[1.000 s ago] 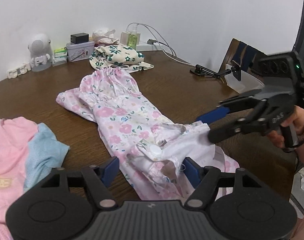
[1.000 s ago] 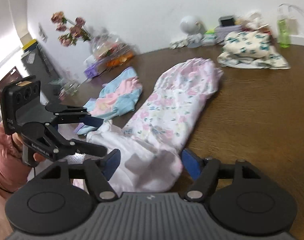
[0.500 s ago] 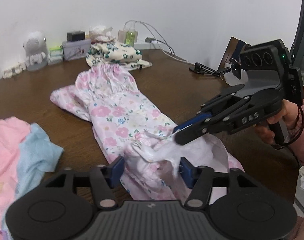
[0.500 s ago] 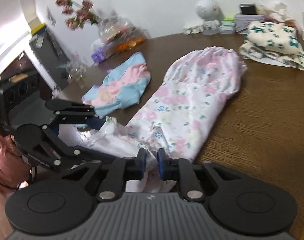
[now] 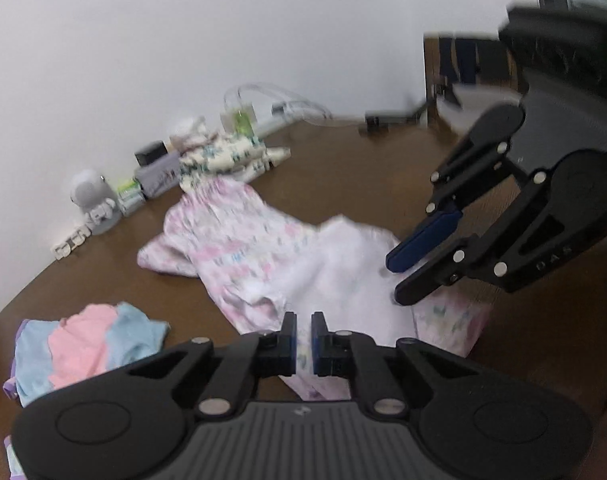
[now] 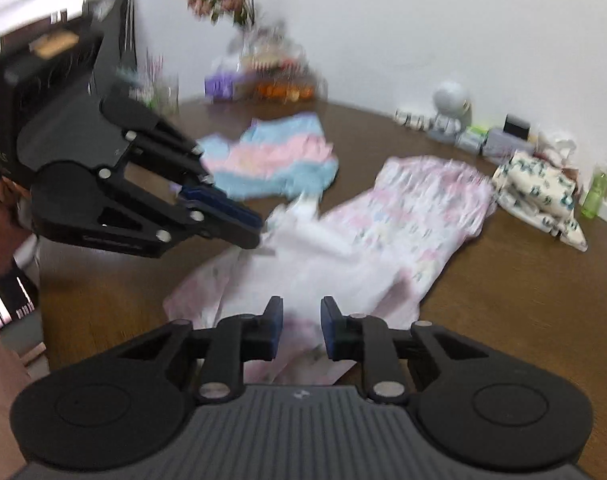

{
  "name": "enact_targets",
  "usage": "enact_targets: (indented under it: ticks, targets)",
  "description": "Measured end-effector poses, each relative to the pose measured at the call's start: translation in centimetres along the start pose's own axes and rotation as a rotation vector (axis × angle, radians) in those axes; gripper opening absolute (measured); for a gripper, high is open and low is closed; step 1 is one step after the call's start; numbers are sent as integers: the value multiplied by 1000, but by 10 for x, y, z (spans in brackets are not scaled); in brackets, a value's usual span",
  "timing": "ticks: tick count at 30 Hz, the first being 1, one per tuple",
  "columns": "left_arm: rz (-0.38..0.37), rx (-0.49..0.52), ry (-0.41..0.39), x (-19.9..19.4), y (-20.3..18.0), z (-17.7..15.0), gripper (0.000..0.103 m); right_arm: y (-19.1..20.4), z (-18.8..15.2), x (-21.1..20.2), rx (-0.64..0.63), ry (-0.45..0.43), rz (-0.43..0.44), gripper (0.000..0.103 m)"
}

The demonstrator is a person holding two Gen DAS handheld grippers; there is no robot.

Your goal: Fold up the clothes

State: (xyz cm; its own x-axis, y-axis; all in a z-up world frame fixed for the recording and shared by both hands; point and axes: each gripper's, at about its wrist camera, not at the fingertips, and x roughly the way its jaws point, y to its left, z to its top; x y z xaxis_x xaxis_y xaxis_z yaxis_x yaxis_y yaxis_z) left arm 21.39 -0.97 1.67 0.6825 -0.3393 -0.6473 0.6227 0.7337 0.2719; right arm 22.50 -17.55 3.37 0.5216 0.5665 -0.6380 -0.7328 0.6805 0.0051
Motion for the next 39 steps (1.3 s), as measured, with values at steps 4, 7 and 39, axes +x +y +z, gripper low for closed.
enact_targets:
  ticks: [4,7,39]
  targets:
    - [-21,-30,42,18,0,-8,6,-1,-10,13,31,24,-7,20]
    - [-12,-67,25,11,3,-8,16,-4,-13,14,70,12,4,22]
    - [220,-494,-177,-159,-108,-81,102,125,-73,-114,343,-209,-295,103]
